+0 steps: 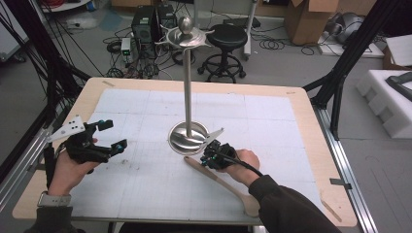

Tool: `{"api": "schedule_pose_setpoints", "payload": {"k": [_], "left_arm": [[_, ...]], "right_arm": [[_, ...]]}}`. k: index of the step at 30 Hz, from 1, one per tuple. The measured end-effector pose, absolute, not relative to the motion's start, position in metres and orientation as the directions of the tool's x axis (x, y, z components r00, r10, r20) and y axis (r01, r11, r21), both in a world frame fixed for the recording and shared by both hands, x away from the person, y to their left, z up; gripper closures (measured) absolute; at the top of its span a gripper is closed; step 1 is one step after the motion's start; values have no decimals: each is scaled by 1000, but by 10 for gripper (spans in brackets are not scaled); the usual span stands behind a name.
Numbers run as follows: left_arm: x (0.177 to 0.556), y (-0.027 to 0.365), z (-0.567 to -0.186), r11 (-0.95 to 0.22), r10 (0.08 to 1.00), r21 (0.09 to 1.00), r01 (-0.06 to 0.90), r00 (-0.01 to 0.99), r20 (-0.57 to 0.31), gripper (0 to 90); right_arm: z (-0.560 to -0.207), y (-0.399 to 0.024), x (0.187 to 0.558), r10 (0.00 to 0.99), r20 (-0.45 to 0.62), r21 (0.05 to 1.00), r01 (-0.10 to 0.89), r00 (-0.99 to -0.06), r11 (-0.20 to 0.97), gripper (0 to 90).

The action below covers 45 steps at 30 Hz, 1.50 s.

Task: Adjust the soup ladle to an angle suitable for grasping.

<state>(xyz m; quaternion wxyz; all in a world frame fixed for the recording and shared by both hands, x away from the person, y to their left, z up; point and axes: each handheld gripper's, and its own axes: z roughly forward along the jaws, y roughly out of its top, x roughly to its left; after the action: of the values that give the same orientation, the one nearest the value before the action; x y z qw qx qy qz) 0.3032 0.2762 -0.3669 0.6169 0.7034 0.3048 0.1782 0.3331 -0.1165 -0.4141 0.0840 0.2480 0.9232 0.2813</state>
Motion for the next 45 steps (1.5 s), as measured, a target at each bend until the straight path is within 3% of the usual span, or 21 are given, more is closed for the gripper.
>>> {"api": "schedule_pose_setpoints", "payload": {"k": [20, 45], "left_arm": [[301, 279, -367, -54, 653, 977, 208, 747, -123, 22], [300, 280, -366, -53, 653, 978, 203, 748, -120, 22]], "right_arm": [[-427, -106, 341, 435, -12, 558, 355, -900, 750, 900], [-425, -86, 322, 202, -24, 543, 157, -979, 825, 900]]}}
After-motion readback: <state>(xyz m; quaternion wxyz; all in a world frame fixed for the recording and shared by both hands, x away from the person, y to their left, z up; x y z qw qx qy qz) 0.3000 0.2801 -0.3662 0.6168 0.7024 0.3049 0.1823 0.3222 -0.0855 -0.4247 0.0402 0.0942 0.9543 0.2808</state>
